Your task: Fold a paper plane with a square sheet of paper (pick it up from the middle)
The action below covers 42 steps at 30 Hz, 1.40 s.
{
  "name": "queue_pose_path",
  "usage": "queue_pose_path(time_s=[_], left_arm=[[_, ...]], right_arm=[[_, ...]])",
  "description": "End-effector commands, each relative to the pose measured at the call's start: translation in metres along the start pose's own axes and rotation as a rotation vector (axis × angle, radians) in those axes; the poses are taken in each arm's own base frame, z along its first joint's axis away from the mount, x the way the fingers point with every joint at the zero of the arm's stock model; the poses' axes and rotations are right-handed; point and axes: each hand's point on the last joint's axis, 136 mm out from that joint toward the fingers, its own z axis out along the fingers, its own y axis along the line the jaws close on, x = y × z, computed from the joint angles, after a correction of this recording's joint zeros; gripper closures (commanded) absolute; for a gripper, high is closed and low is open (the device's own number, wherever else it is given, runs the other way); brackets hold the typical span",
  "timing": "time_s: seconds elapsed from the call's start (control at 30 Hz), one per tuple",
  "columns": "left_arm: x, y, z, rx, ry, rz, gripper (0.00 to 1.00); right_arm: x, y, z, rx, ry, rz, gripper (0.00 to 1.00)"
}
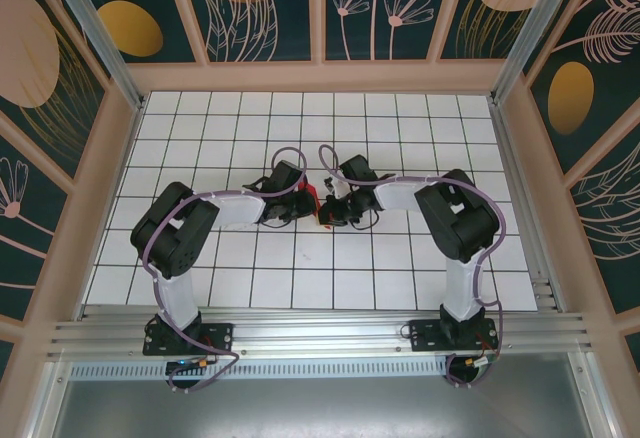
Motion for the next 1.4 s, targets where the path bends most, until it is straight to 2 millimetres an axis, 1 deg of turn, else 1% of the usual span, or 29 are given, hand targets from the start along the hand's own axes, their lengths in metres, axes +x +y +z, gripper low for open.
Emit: queue_pose_path(time_s=[0.0, 0.1, 0.17, 0.2, 0.3, 0.37, 0.4, 0.53, 0.6, 0.67, 0.73, 0.77, 0.83, 1.0, 1.1, 1.2, 1.27, 1.33, 1.37], left_arm=[[0.026, 0.067, 0.014, -0.241, 0.062, -0.013, 0.80], [0.026, 0.067, 0.014, -0.243, 0.061, -0.011, 0.80], [0.026, 0.068, 0.014, -0.244, 0.061, -0.009, 0.80], [0.027, 0.068, 0.014, -0.245, 0.062, -0.008, 0.81], [0.026, 0.067, 0.014, -0.244, 0.063, -0.007, 0.81], [0.027, 0.067, 0.014, -0.242, 0.063, -0.010, 0.81], [0.026, 0.066, 0.015, -0.237, 0.062, -0.009, 0.80], [0.024, 0.064, 0.014, -0.228, 0.057, -0.009, 0.81], [0.024, 0.062, 0.013, -0.223, 0.055, -0.006, 0.81], [0.022, 0.060, 0.012, -0.214, 0.051, -0.004, 0.81], [0.019, 0.054, 0.011, -0.193, 0.041, -0.005, 0.80], [0.018, 0.051, 0.010, -0.181, 0.037, -0.007, 0.80], [0.016, 0.046, 0.008, -0.161, 0.029, -0.011, 0.80], [0.011, 0.037, 0.005, -0.124, 0.012, -0.019, 0.81], [0.010, 0.032, 0.004, -0.103, 0.009, -0.028, 0.82], [0.007, 0.026, 0.001, -0.075, -0.005, -0.033, 0.82], [0.001, 0.018, -0.002, -0.048, -0.022, -0.030, 0.82], [-0.007, 0.006, -0.008, 0.002, -0.051, -0.020, 0.80], [-0.013, -0.004, -0.012, 0.045, -0.070, -0.008, 0.78]], right_arm=[[0.008, -0.025, 0.003, 0.081, 0.026, 0.042, 0.99], [0.017, -0.036, 0.003, 0.081, 0.042, 0.074, 0.99], [0.021, -0.036, 0.002, 0.058, 0.050, 0.083, 0.99], [0.019, -0.032, 0.000, 0.039, 0.044, 0.077, 0.99], [0.008, -0.006, -0.015, -0.029, -0.001, 0.029, 0.99], [0.004, -0.001, -0.020, -0.038, -0.018, 0.018, 0.98], [0.006, -0.004, -0.019, -0.034, -0.014, 0.026, 0.98], [0.022, -0.033, -0.004, 0.038, 0.031, 0.083, 0.99], [0.022, -0.035, -0.004, 0.046, 0.032, 0.088, 0.99], [0.014, -0.025, -0.011, 0.031, 0.005, 0.065, 1.00], [0.000, -0.007, -0.023, -0.002, -0.048, 0.017, 0.99], [-0.006, 0.000, -0.027, -0.013, -0.067, 0.002, 0.99], [-0.015, 0.007, -0.030, -0.028, -0.085, -0.017, 0.99], [-0.017, -0.006, -0.009, -0.022, -0.047, 0.004, 1.00], [-0.014, -0.013, -0.001, -0.004, -0.028, 0.008, 1.00], [-0.008, -0.026, 0.004, 0.033, -0.012, 0.026, 0.99], [-0.001, -0.034, 0.006, 0.059, 0.003, 0.040, 1.00], [0.007, -0.042, 0.007, 0.088, 0.017, 0.052, 1.00], [0.012, -0.046, 0.007, 0.099, 0.028, 0.058, 1.00]])
